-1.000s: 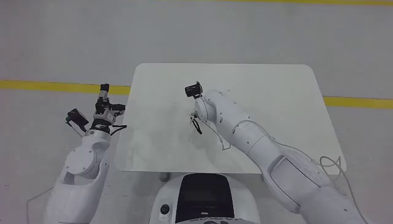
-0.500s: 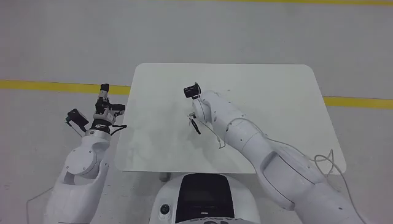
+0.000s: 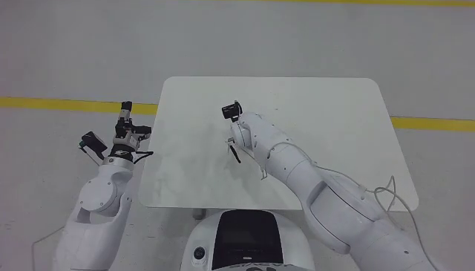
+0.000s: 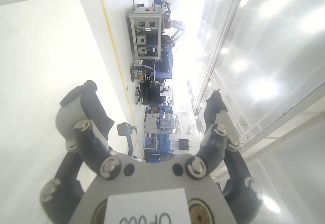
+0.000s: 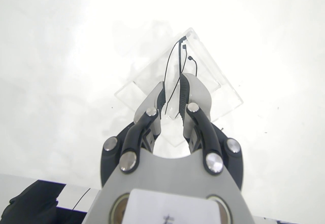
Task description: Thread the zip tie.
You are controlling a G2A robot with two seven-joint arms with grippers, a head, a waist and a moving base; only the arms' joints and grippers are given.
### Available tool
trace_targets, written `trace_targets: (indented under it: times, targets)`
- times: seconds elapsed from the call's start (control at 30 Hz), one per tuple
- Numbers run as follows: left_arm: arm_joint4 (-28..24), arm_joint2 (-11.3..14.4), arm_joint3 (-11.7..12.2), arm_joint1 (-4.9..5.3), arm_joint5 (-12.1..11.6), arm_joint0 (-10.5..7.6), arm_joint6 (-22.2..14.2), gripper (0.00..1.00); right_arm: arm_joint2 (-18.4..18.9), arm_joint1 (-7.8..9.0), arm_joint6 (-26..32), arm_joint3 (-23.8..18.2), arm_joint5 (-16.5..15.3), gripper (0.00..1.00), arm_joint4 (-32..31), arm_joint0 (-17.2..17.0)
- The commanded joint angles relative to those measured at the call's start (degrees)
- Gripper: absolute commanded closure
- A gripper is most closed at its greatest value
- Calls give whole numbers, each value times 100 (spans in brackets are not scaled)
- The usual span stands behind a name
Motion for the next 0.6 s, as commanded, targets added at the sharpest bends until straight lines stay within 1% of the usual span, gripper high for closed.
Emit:
trace_targets:
  times: [0.0, 0.23, 0.27, 0.4, 0.57]
  targets:
    - [0, 0, 0, 0, 0, 0, 0, 0, -14, -43, -36, 79, 27, 85, -15, 14]
    - [0, 0, 0, 0, 0, 0, 0, 0, -34, -186, -123, 361, 57, 86, -33, 78]
    - [0, 0, 0, 0, 0, 0, 0, 0, -32, -201, -136, 397, 56, 85, -31, 87]
    - [0, 0, 0, 0, 0, 0, 0, 0, -22, -264, -194, 536, 59, 87, -29, 120]
    - [0, 0, 0, 0, 0, 0, 0, 0, -8, -337, -236, 689, 25, 87, -23, 150]
